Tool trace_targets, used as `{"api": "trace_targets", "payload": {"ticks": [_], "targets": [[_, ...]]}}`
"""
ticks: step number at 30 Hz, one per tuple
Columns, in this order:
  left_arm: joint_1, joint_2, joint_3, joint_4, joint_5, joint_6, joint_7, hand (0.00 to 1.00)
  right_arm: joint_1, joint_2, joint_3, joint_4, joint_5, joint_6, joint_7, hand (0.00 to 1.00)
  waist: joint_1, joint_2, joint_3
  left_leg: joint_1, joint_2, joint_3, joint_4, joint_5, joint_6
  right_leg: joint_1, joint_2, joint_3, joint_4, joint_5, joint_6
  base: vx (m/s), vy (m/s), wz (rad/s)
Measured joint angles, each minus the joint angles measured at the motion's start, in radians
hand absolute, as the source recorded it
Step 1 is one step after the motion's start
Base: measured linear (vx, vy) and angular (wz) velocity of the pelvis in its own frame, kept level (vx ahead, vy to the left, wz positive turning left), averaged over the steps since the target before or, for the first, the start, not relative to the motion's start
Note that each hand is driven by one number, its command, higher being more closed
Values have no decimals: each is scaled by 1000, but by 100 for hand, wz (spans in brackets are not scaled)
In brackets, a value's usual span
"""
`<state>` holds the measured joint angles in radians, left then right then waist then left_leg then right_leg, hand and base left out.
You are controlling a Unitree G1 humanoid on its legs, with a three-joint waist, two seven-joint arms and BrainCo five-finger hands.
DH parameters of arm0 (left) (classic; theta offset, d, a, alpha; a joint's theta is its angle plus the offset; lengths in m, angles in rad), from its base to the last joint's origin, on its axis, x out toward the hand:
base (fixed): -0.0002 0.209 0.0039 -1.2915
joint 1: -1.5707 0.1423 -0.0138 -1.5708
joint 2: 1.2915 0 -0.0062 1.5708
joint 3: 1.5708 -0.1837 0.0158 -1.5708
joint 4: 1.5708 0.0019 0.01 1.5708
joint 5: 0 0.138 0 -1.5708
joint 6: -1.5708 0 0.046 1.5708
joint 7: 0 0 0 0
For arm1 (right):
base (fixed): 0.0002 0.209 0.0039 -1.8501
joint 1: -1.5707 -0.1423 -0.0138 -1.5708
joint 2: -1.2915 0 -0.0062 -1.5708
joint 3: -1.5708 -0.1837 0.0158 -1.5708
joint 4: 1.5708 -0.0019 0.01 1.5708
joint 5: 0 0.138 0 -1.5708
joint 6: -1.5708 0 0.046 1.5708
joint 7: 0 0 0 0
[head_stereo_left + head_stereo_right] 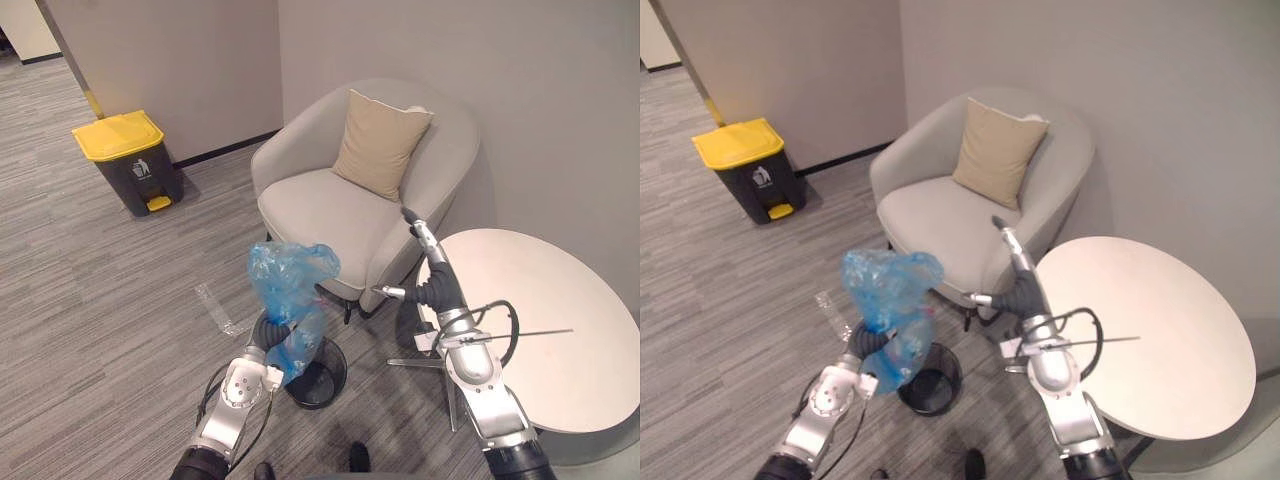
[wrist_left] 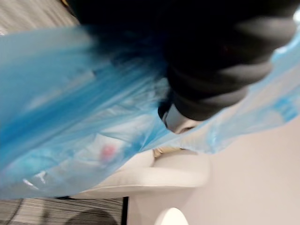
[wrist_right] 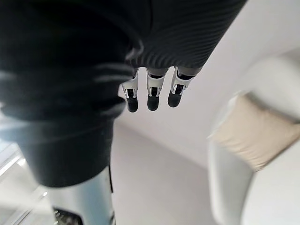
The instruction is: Gather rubbish on tea table into small bin, then transfer packed bag to large trash can.
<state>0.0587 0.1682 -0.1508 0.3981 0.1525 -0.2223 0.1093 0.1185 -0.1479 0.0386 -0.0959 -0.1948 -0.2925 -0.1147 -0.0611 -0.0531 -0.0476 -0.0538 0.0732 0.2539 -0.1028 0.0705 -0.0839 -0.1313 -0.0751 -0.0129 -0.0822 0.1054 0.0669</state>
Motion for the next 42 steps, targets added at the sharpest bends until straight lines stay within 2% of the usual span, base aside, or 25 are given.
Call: {"api": "trace_targets", "payload": {"ticks": [3,5,12,17,19,22,24,26,27,28,29,31,32,33,34,35,37,39,40,41,42], "targets": [[13,-10,45,82,-35,18,-8,100,32,55,-60,199,97,24,22,0,-1,3,0,5,-2,-4,0,0,0,10,-2,-7,-12,2,2,-1,0,5],[28,-21,105,158,-84,34,-22,100,41,78,-100,372,141,60,43,0,0,6,1,5,-3,-5,0,-7,-10,10,-3,-9,-14,2,2,0,0,0],[51,-31,192,396,-153,79,-47,100,27,81,-186,791,154,131,53,0,11,25,16,16,-6,-6,0,-11,-7,22,-6,-9,-14,-1,6,0,0,0],[51,-39,213,499,-156,83,-48,100,-17,70,-193,968,158,158,43,0,13,36,46,23,-13,-3,0,-16,-7,26,-12,-1,-12,-5,17,-9,4,-3],[47,-39,215,521,-156,84,-47,100,-34,70,-195,992,159,168,34,0,14,35,68,23,-17,-2,0,-17,-6,22,-14,10,-8,-2,21,-25,12,-12],[27,-42,245,538,-159,84,-44,100,-85,72,-195,1014,175,178,25,0,37,27,116,-6,-17,21,32,-28,0,-21,-15,30,37,-4,22,-36,11,-23],[-2,-48,248,535,-176,86,-41,100,-99,71,-194,1014,179,185,14,0,38,22,139,-59,-14,9,116,-64,14,-75,-21,30,134,-35,23,-8,7,11],[-2,-52,249,515,-177,91,-35,100,-100,73,-192,1012,197,185,13,0,53,26,138,-92,1,7,159,-78,38,-77,-21,40,144,-38,41,-8,5,6],[-4,-59,251,505,-177,91,-33,100,-102,74,-192,1010,197,185,11,0,54,33,144,-99,10,9,169,-79,40,-86,-22,39,189,-73,42,-8,3,52],[-17,-64,249,480,-181,95,-30,100,-97,79,-192,1002,197,186,8,0,45,38,151,-111,10,-32,199,-77,37,-134,-21,38,453,-220,31,43,-43,100],[-9,-66,245,451,-185,94,-28,100,-86,90,-192,1006,197,189,6,0,50,34,149,-108,0,-73,215,-74,33,-135,-24,46,621,-299,57,67,-65,104],[4,-64,250,440,-190,96,-25,100,-88,107,-191,1005,198,187,4,0,70,4,131,-125,-9,-82,233,-69,25,-120,-24,63,590,-332,52,27,-132,47],[7,-70,251,440,-196,98,-24,100,-103,107,-191,1004,198,185,3,0,80,9,127,-138,-4,-90,229,-62,14,-103,-14,63,536,-337,42,-52,-138,12],[10,-84,249,440,-196,99,-24,100,-127,105,-191,993,200,182,0,0,98,22,125,-177,3,-99,228,-45,5,-86,0,57,447,-337,5,-108,-112,14],[1,-109,244,448,-196,100,-25,100,-149,98,-192,983,210,180,-5,0,103,56,145,-206,19,-122,223,-21,1,-84,17,36,399,-305,-18,-140,-70,31],[-5,-125,234,457,-197,100,-26,100,-154,97,-193,981,216,182,-7,0,100,74,158,-218,27,-141,214,-2,-1,-80,26,13,381,-291,-23,-144,-49,43],[-11,-140,216,457,-197,101,-26,100,-145,99,-193,981,216,183,-16,0,100,85,164,-225,32,-167,200,19,-10,-77,30,-20,373,-286,-31,-178,-62,47],[-7,-151,200,456,-197,101,-25,100,-137,108,-192,978,214,184,-24,0,100,91,162,-220,42,-180,129,89,-17,-77,35,-79,365,-270,-54,-197,-75,54],[-8,-152,200,456,-197,101,-26,100,-137,109,-193,978,214,184,-25,0,98,92,161,-218,44,-179,114,90,-18,-79,30,-90,359,-265,-62,-143,8,56],[-25,-152,195,456,-197,101,-25,100,-137,118,-195,975,214,185,-34,0,94,77,175,-231,55,-118,159,52,2,-75,6,-122,357,-259,-65,-143,39,74],[-37,-152,187,454,-197,101,-26,100,-129,115,-196,970,214,186,-42,0,92,52,190,-234,53,-59,302,-9,25,-59,-35,-148,356,-251,-57,-143,39,76]]}}
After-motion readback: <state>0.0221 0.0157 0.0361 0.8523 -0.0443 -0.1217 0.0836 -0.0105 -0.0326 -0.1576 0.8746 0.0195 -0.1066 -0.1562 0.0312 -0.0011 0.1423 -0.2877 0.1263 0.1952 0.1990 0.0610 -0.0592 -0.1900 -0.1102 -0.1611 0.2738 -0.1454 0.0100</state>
